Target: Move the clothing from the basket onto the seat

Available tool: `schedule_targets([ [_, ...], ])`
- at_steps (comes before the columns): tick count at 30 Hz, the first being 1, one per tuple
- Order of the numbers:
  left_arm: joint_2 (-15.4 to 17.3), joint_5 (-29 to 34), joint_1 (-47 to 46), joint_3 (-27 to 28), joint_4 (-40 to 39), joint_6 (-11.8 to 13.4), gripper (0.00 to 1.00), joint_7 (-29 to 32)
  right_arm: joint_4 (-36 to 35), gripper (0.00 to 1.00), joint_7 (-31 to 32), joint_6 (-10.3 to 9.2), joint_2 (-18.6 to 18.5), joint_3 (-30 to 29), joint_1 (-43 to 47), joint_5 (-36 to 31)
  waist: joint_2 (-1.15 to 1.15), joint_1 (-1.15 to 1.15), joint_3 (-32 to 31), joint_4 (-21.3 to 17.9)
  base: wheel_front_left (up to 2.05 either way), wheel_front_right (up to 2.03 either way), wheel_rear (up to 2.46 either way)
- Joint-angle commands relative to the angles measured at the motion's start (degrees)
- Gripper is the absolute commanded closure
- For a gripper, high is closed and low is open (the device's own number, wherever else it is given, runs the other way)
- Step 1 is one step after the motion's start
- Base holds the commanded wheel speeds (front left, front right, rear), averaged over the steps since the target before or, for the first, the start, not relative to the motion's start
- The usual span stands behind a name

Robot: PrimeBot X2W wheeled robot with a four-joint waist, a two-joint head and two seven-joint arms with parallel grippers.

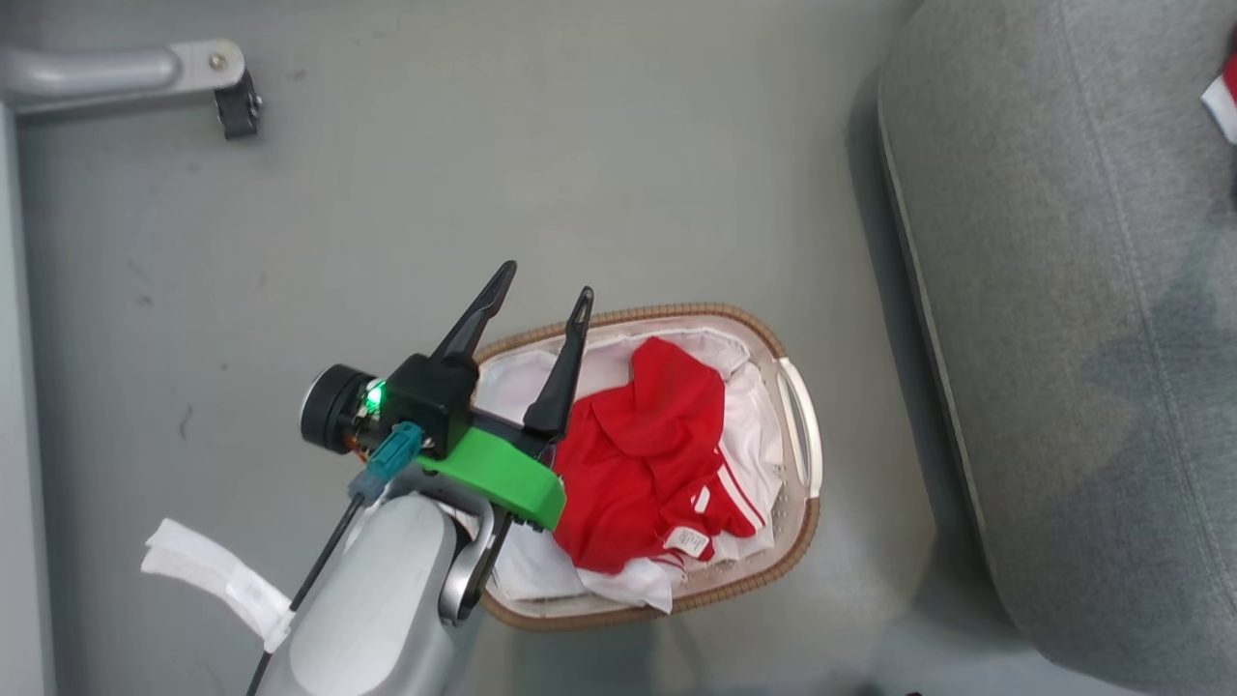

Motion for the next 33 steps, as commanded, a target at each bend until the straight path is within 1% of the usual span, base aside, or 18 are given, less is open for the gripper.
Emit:
schedule_targets([
  [1,-0.21,-0.27,1.52,1.04,-0.29,0.34,0.00,-0.02,-0.75,0.00,-0.02,-0.06,-0.44,0.43,0.96,0.21,0.45,0.00,-5.67,0.85,0.00,0.00,0.00],
  [7,-0.91,-0.32,5.55,5.99,-1.76,0.65,0.00,-0.02,-2.99,0.00,-0.02,-0.06,-0.30,4.78,1.79,0.67,0.45,0.00,-11.37,2.84,0.00,0.00,0.00],
  [12,-1.12,0.21,9.09,10.77,-2.84,1.06,0.00,-0.03,-5.42,0.00,-0.02,-0.06,0.72,8.95,2.59,1.66,0.45,0.00,-14.94,4.65,0.00,0.00,0.00],
  [18,-1.36,0.91,13.88,17.21,-4.61,1.81,0.00,-0.02,-8.94,0.00,-0.02,-0.06,5.43,13.51,5.05,2.91,0.45,0.00,-18.38,6.57,0.00,0.00,0.00],
  [21,-1.46,1.09,16.32,20.02,-5.09,1.83,0.00,-0.02,-10.45,0.00,-0.02,-0.06,8.05,16.10,7.18,5.06,0.45,0.00,-19.45,7.43,0.00,0.00,0.00],
  [26,-1.54,1.18,19.66,22.78,-5.31,1.49,0.00,-0.02,-12.79,0.00,-0.02,-0.06,10.75,18.66,11.20,8.66,0.45,0.00,-20.58,8.65,0.00,0.00,0.00],
  [28,-1.57,0.73,20.65,23.15,-5.33,1.43,0.00,-0.02,-13.76,0.00,-0.02,-0.06,11.19,20.27,13.36,10.05,0.45,0.00,-20.94,9.01,0.00,0.00,0.00],
  [31,-1.56,0.26,22.24,22.85,-5.20,1.37,0.00,-0.03,-14.38,0.00,-0.02,-0.06,11.34,24.30,16.82,15.36,0.45,0.00,-21.31,9.60,0.00,0.00,0.00],
  [33,-1.57,-0.05,22.86,22.43,-5.12,1.48,0.00,-0.03,-14.82,0.00,-0.02,-0.06,11.19,25.76,19.15,18.16,0.45,0.00,-21.55,9.80,0.00,0.00,0.00],
])
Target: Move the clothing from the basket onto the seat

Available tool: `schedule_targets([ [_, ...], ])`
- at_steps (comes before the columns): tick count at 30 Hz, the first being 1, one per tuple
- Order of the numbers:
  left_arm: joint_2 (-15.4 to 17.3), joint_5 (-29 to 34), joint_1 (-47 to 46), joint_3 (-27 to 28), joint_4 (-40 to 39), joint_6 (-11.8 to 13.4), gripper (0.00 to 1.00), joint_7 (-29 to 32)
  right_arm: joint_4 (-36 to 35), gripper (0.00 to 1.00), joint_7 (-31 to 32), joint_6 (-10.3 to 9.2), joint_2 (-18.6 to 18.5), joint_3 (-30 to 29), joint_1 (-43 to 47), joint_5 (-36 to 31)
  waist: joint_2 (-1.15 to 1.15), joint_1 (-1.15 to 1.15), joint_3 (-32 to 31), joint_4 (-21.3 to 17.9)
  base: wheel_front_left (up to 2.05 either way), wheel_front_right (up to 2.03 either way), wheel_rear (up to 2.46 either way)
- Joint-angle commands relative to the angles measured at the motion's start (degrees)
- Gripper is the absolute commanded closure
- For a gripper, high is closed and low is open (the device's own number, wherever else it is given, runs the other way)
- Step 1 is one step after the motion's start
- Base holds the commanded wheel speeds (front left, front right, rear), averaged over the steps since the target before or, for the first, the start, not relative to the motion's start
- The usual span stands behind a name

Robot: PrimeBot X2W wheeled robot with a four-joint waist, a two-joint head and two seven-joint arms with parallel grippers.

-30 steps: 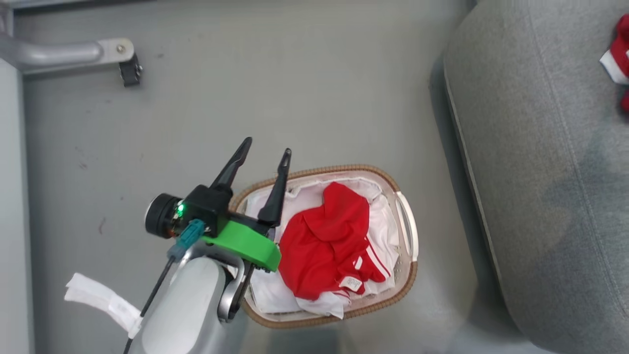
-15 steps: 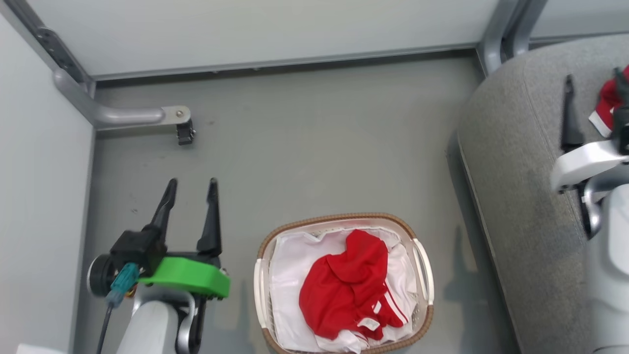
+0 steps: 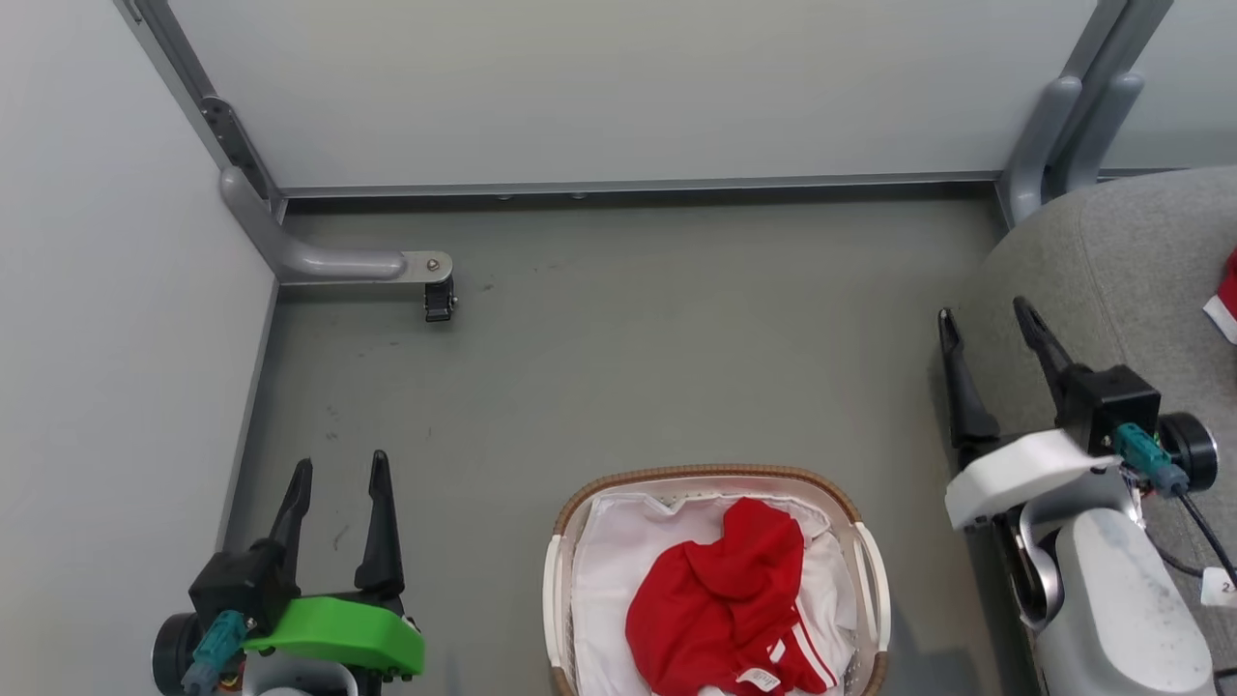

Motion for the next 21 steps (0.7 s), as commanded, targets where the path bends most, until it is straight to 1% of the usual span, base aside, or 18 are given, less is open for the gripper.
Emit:
schedule_targets([
  [1,-0.05,-0.52,1.09,-0.25,0.17,0.03,0.00,-0.01,-0.26,0.00,-0.02,-0.06,-0.43,0.12,1.88,1.50,0.44,0.00,-0.56,0.46,0.00,0.00,0.00],
  [4,-0.04,-0.87,2.04,-0.87,0.43,0.24,0.00,-0.01,0.15,0.00,-0.02,-0.06,-0.24,2.39,4.71,3.89,0.44,0.00,-1.00,0.60,0.00,0.00,0.00],
  [7,-0.04,-1.09,2.81,-1.51,0.66,0.46,0.00,-0.01,0.22,0.00,-0.02,-0.06,-0.42,3.40,6.60,6.14,0.44,0.00,-1.29,0.55,0.00,0.00,0.00],
  [21,-0.03,-1.45,3.17,-1.54,1.09,1.01,0.00,-0.01,-0.35,0.00,-0.02,-0.06,-0.30,5.12,8.36,6.43,0.44,0.00,-1.74,-0.36,0.00,0.00,0.00],
])
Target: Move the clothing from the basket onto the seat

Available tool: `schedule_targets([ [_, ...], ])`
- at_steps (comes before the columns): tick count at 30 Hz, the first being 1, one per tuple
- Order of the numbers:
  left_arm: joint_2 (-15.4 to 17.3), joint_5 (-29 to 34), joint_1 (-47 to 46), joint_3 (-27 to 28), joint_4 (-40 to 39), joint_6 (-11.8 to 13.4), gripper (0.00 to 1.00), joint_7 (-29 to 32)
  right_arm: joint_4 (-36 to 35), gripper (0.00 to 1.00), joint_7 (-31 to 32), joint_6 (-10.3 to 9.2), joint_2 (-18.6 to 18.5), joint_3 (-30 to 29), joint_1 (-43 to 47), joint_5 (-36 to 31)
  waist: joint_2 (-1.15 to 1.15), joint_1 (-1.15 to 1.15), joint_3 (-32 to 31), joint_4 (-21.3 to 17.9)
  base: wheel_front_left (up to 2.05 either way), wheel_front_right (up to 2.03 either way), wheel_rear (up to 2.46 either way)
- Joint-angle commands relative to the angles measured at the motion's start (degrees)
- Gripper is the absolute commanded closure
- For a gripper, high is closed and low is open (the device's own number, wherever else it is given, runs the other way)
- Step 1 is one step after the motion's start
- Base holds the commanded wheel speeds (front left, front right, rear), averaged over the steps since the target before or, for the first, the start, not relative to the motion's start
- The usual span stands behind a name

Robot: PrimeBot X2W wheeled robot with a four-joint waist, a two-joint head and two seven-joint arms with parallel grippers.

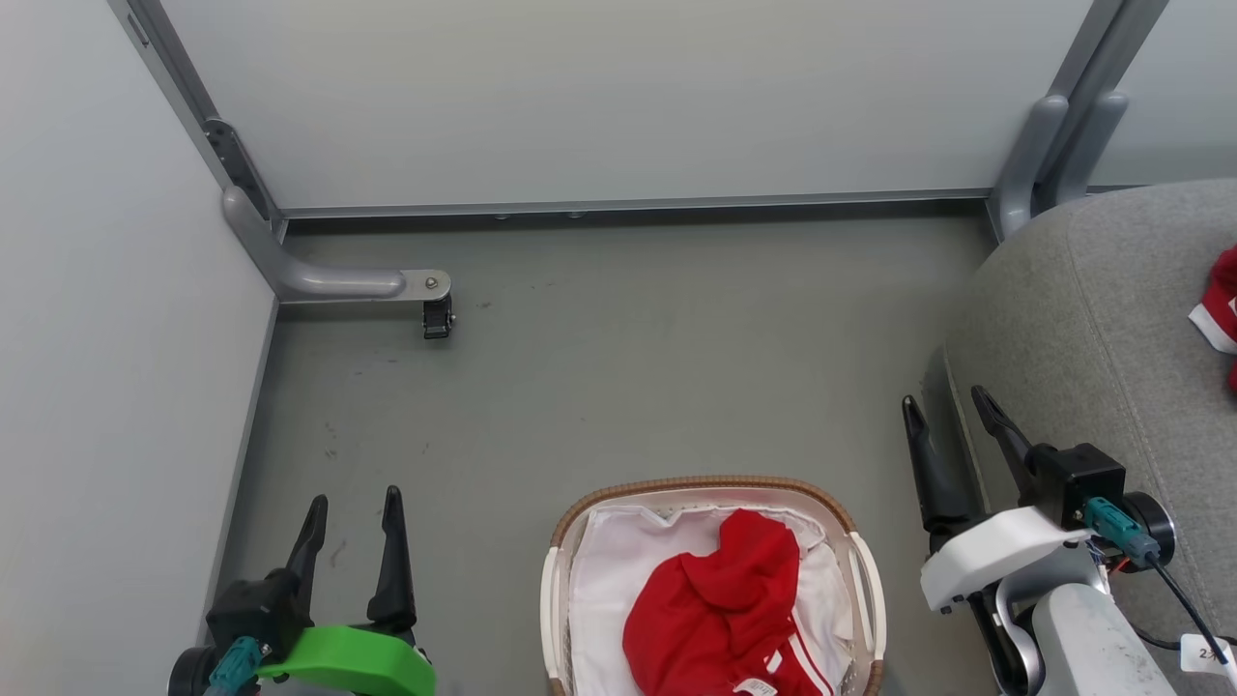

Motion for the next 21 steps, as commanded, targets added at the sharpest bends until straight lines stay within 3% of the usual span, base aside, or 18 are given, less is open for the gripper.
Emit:
schedule_targets([
  [1,0.04,-0.13,0.49,0.03,0.10,0.13,0.00,-0.02,0.05,0.00,-0.02,-0.06,-0.23,0.05,0.63,-0.26,0.44,0.00,-0.11,-0.11,0.00,0.00,0.00],
  [21,0.04,0.22,0.22,-0.33,0.99,-0.25,0.00,-0.01,0.09,0.00,-0.02,-0.06,-0.22,0.75,1.05,0.11,0.44,0.00,-0.12,-0.70,0.00,0.00,0.00],
])
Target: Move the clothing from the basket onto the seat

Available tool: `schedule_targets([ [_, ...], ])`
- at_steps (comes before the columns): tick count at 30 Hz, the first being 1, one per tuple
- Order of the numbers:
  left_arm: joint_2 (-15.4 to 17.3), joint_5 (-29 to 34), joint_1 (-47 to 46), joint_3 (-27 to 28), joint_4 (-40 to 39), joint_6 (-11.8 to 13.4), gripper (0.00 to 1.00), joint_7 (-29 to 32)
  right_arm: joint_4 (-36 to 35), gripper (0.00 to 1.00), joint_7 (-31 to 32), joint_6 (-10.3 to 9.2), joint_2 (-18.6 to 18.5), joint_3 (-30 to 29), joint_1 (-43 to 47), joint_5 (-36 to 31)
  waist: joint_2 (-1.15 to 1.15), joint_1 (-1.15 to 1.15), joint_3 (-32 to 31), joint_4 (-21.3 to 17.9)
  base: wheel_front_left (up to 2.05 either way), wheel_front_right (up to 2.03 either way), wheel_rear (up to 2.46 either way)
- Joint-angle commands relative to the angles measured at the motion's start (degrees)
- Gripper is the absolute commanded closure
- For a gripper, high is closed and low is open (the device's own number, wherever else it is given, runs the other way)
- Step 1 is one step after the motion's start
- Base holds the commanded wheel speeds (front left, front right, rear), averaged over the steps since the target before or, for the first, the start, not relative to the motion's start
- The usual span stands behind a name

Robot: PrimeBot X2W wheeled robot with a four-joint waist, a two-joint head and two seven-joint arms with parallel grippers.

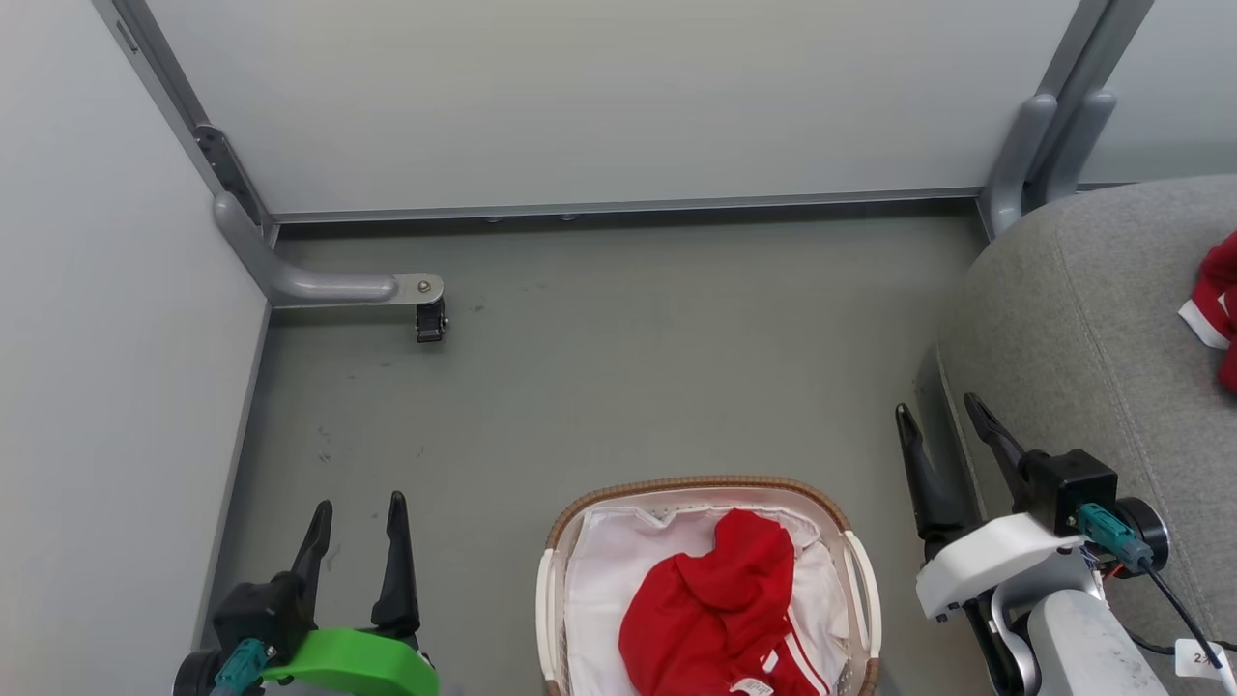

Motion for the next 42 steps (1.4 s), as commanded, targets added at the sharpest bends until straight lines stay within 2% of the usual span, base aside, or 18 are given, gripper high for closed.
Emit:
schedule_targets([
  [1,0.04,0.28,0.12,-0.10,0.05,-0.16,0.00,-0.01,-0.11,0.00,-0.02,-0.06,-0.22,0.02,0.55,0.07,0.45,0.00,0.15,-0.03,0.00,0.00,0.00],
  [8,0.03,1.01,-1.86,-2.78,0.49,-0.81,0.00,-0.01,-1.16,0.00,-0.02,-0.06,-0.22,-1.58,-1.22,-0.79,0.45,0.00,1.96,-0.31,0.00,0.00,0.00],
  [16,0.05,4.93,-10.13,-11.72,4.94,-2.39,0.00,-0.01,-3.93,0.00,-0.02,-0.06,-0.21,-5.94,-5.50,-2.83,0.45,0.00,8.46,-0.59,0.00,0.00,0.00],
  [25,0.14,7.64,-26.20,-27.74,17.26,-3.33,0.00,0.00,-9.12,0.00,-0.01,-0.06,-0.20,-9.93,-13.88,-4.28,0.45,0.00,21.83,-3.26,0.00,0.00,0.00],
  [33,0.20,4.24,-38.54,-44.61,28.19,-3.36,0.00,1.32,-14.87,0.00,-0.01,-0.06,-0.19,-11.44,-19.54,-4.52,0.45,0.00,33.32,-6.87,0.00,0.00,0.00],
  [38,0.20,3.39,-44.69,-52.16,34.31,-3.37,0.00,2.80,-17.00,0.00,-0.01,-0.06,-0.17,-10.17,-21.89,-3.01,0.45,0.00,39.22,-9.65,0.00,0.00,0.00],
  [42,0.19,2.96,-48.64,-55.42,39.01,-3.38,0.00,2.89,-18.04,0.00,-0.01,-0.06,-0.18,-8.63,-23.19,-1.28,0.45,0.00,43.02,-11.74,0.00,0.00,0.00],
])
